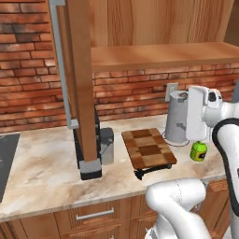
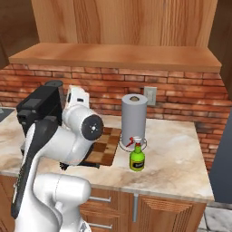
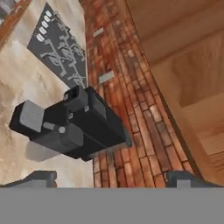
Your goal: Grab the spray bottle from the cabinet, then place it next to the cutting board for sanitizing. Then grab the dish brush from the countertop next to the sink and place it next to the cutting board.
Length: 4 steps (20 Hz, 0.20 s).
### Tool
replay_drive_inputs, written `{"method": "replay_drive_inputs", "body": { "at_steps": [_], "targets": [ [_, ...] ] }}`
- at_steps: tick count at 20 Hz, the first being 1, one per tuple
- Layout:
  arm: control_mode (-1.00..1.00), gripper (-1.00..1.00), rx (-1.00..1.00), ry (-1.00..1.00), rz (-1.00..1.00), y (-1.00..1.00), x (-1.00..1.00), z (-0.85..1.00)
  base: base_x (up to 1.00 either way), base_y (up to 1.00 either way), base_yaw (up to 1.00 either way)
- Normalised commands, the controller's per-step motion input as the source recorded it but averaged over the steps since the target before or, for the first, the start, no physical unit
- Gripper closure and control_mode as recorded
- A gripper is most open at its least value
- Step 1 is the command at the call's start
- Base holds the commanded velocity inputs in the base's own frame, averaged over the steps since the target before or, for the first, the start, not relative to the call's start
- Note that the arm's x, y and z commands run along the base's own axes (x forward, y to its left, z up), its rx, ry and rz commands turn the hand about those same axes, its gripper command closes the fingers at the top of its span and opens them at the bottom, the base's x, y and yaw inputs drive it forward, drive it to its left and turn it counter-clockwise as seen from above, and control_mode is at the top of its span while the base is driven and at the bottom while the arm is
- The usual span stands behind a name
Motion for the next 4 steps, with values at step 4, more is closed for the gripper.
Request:
{"method": "replay_drive_inputs", "body": {
  "at_steps": [4],
  "targets": [
    [-1.0,-1.0,0.32,-0.49,0.0,0.0,-0.53,1.0,0.0,0.0,0.0]
  ]
}}
